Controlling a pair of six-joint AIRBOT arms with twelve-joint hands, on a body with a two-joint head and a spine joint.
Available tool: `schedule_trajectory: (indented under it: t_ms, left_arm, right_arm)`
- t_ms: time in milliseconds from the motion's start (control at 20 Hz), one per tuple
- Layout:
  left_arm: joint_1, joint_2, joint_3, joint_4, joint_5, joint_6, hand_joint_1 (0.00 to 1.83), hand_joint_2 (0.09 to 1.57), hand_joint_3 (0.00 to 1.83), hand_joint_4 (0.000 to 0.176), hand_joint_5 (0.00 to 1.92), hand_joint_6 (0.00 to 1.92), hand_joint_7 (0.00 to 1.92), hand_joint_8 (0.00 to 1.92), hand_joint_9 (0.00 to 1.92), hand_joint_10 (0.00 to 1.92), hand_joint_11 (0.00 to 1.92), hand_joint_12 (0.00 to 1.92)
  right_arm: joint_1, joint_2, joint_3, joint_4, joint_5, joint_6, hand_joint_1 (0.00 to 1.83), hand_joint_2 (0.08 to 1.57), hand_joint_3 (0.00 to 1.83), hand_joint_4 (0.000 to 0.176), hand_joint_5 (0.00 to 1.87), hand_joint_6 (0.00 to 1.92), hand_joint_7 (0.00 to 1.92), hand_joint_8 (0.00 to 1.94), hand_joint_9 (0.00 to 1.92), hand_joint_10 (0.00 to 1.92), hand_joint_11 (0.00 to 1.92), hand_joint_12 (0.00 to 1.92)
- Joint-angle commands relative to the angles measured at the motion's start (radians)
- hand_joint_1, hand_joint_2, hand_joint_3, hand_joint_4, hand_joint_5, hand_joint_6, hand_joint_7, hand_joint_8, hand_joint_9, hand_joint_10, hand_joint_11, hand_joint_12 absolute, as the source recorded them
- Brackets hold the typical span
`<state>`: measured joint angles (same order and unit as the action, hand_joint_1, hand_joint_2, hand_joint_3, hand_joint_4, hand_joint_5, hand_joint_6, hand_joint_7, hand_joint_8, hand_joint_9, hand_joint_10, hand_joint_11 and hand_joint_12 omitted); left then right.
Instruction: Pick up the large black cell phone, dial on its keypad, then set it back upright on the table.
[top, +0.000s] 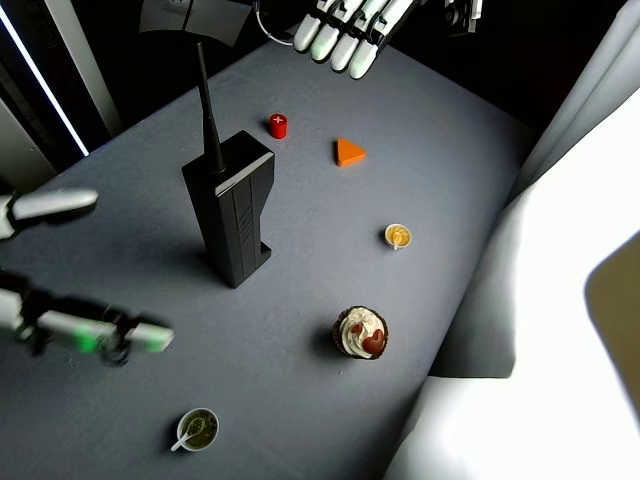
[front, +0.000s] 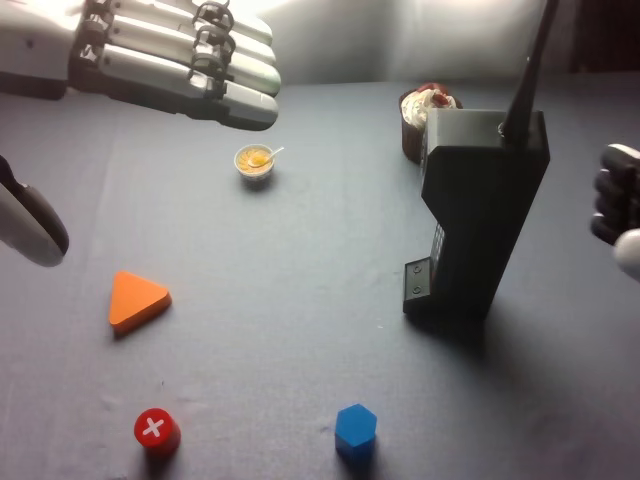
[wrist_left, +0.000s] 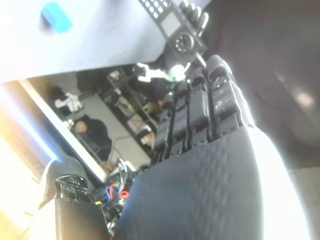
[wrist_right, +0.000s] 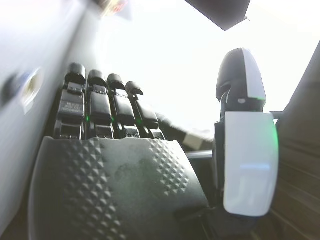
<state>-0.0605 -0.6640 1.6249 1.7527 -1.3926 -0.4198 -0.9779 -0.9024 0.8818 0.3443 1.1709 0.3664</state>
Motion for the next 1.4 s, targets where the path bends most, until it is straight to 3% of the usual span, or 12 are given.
schedule_trajectory:
  t_ms: [0,150,200,450,550,750,1150,1350]
  left_arm:
    - [-0.030,0.007,-0.005,-0.102,-0.011,-0.001,0.09,1.01,0.00,0.000,0.00,0.00,0.03,0.01,0.03,0.01,0.03,0.04]
    - [-0.030,0.007,-0.018,-0.099,-0.007,-0.004,0.08,1.01,0.00,0.000,0.00,0.00,0.02,0.00,0.02,0.00,0.03,0.06]
    - [-0.030,0.008,-0.022,-0.099,-0.009,-0.004,0.13,1.00,0.01,0.000,0.02,0.00,0.04,0.00,0.05,0.00,0.01,0.19]
    - [-0.033,0.010,-0.033,-0.097,-0.024,0.009,0.15,1.00,0.00,0.000,0.01,0.00,0.04,0.00,0.04,0.00,0.00,0.21]
    - [-0.038,0.010,-0.030,-0.096,-0.026,0.008,0.15,1.00,0.00,0.000,0.02,0.00,0.05,0.00,0.05,0.00,0.00,0.22]
    - [-0.041,0.008,-0.032,-0.096,-0.027,-0.002,0.18,0.99,0.00,0.000,0.03,0.01,0.06,0.00,0.05,0.00,0.00,0.27]
    - [-0.051,0.005,-0.032,-0.094,-0.019,-0.008,0.19,0.99,0.00,0.000,0.05,0.00,0.07,0.00,0.07,0.00,0.00,0.28]
    - [-0.058,0.004,-0.032,-0.095,-0.016,-0.015,0.19,1.00,0.00,0.000,0.03,0.00,0.06,0.00,0.06,0.00,0.00,0.24]
  right_arm:
    - [0.022,0.008,0.004,-0.034,0.098,0.015,0.83,0.94,0.00,0.000,0.00,0.00,0.00,0.00,0.00,0.00,0.00,0.10]
    - [0.047,0.008,0.009,-0.065,0.088,0.015,1.00,0.91,0.00,0.000,0.03,0.01,0.00,0.00,0.00,0.00,0.00,0.12]
    - [0.051,0.007,0.012,-0.065,0.085,0.015,1.05,0.89,0.00,0.000,0.07,0.00,0.02,0.00,0.00,0.00,0.00,0.18]
    - [0.117,-0.008,0.024,-0.059,0.054,0.014,1.14,0.88,0.00,0.000,0.09,0.00,0.04,0.00,0.00,0.00,0.00,0.16]
    - [0.137,-0.017,0.023,-0.019,0.053,0.014,1.15,0.89,0.01,0.000,0.05,0.00,0.02,0.00,0.00,0.00,0.00,0.08]
    - [0.170,-0.036,0.013,0.068,0.087,0.015,1.12,0.91,0.00,0.000,0.02,0.00,0.00,0.00,0.00,0.00,0.00,0.15]
    - [0.187,-0.073,0.016,0.068,0.118,0.037,1.06,0.91,0.00,0.000,0.00,0.00,0.00,0.00,0.00,0.00,0.00,0.12]
    - [0.209,-0.096,0.035,0.065,0.118,0.040,0.97,0.97,0.01,0.000,0.00,0.00,0.00,0.00,0.01,0.00,0.00,0.28]
